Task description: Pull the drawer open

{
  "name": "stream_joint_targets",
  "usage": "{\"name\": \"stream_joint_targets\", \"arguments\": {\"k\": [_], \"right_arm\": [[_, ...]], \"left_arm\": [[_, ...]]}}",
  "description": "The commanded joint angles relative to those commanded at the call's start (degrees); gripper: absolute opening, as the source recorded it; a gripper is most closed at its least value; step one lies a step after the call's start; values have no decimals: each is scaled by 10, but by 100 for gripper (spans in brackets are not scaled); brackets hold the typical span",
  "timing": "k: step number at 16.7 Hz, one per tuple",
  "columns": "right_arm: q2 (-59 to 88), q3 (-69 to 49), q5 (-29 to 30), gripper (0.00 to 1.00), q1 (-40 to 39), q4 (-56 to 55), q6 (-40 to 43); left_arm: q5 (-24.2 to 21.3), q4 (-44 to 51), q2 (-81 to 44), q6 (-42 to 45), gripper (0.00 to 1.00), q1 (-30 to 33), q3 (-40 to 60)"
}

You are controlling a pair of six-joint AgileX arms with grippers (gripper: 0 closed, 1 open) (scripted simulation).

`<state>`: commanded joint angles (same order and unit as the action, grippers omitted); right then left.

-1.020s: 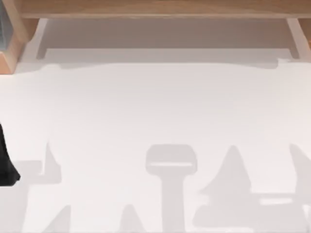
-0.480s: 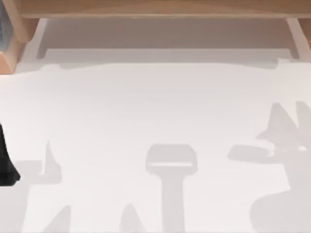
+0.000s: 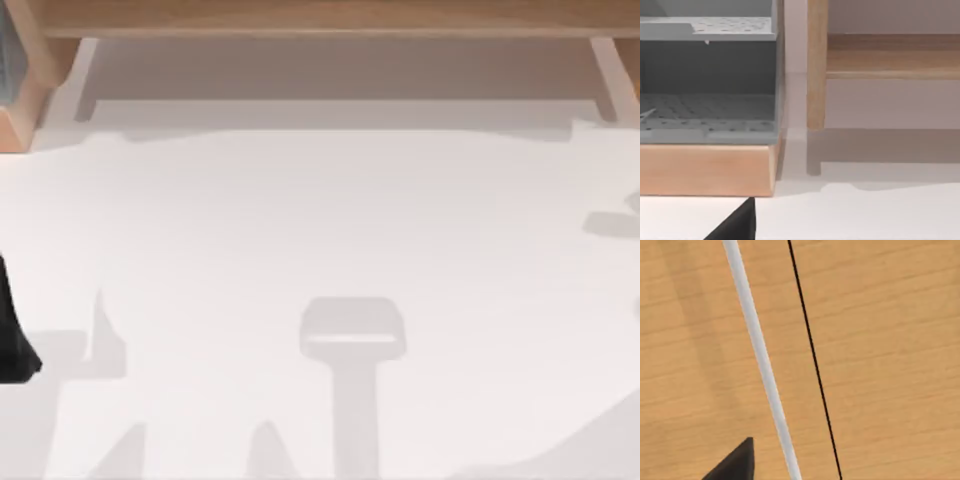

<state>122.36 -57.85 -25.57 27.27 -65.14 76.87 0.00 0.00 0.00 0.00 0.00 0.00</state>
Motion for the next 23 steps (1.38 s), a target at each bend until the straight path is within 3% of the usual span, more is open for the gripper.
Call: {"name": "stream_joint_targets", "arguments": {"k": [5,21,23], "right_arm": [[90,-49,13,100,-9,-39,118],[125,-117,27,100,-23,-4,124],[125,-117,27,85,-23,-4,124]], "left_arm": [[0,0,0,0,100,0,0],[0,0,0,0,100,0,0],[0,0,0,0,100,0,0]]}}
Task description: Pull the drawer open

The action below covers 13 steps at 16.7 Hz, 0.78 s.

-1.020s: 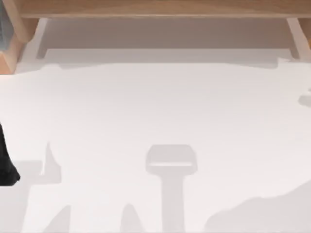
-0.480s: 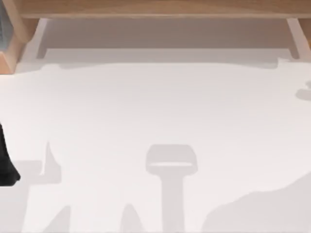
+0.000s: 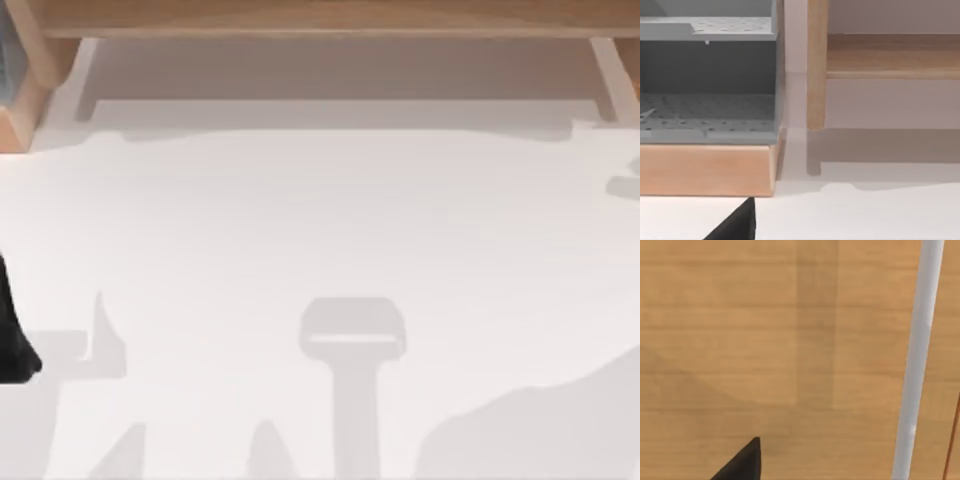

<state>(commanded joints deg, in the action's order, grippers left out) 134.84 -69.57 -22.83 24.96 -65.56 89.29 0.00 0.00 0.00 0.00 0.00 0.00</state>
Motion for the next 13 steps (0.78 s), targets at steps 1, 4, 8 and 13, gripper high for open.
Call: {"name": "stream_joint_targets", "arguments": {"k": [1,4,8,13], "right_arm": [[0,0,0,77,0,0,0],[0,0,0,55,0,0,0],[0,0,0,25,0,0,0],[0,0,0,0,0,0,0]], "left_arm": [[0,0,0,0,100,0,0],[0,0,0,0,100,0,0],[0,0,0,0,100,0,0],[0,0,0,0,100,0,0]]}}
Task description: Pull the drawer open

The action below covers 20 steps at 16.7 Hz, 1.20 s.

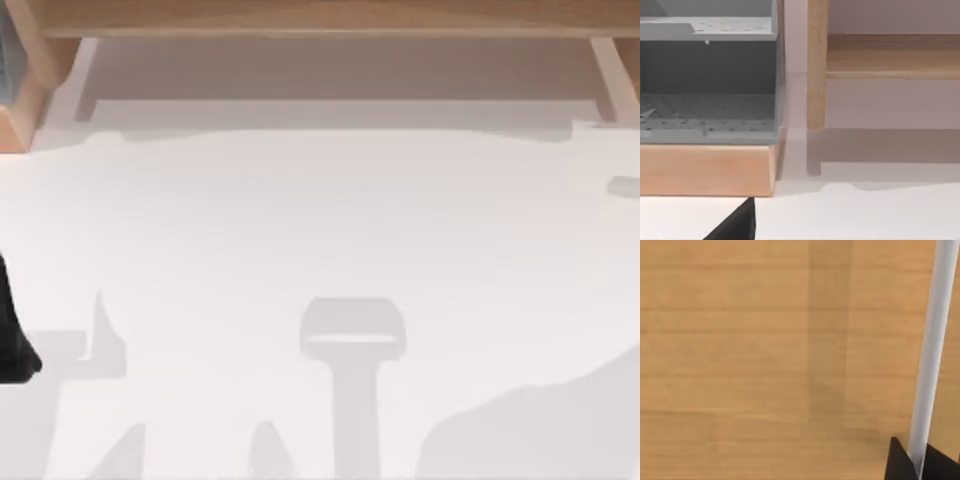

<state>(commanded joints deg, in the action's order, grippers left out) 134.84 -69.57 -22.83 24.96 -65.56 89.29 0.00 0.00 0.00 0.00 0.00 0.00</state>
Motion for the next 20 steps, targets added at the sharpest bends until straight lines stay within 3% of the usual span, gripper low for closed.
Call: {"name": "stream_joint_targets", "arguments": {"k": [9,20], "right_arm": [[-5,10,-3,0,6,-5,-3],[-70,160,-38,0,40,-88,-2]], "left_arm": [[0,0,0,0,100,0,0],[0,0,0,0,100,0,0]]}}
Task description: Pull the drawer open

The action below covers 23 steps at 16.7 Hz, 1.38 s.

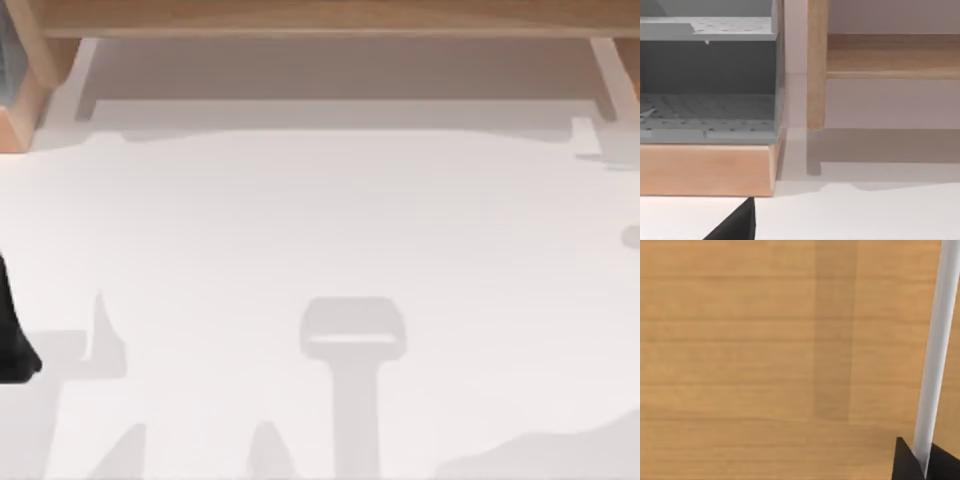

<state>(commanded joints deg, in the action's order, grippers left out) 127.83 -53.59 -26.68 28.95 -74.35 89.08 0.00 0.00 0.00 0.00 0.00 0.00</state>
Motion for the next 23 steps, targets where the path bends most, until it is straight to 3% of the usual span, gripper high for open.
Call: {"name": "stream_joint_targets", "arguments": {"k": [4,12,18,23], "right_arm": [[-2,6,-3,0,-1,-5,0],[-53,132,-48,0,44,-78,-1],[-54,137,-50,0,45,-83,-1],[-80,206,-90,0,84,-128,-1]], "left_arm": [[0,0,0,0,100,0,0],[0,0,0,0,100,0,0],[0,0,0,0,100,0,0],[0,0,0,0,100,0,0]]}}
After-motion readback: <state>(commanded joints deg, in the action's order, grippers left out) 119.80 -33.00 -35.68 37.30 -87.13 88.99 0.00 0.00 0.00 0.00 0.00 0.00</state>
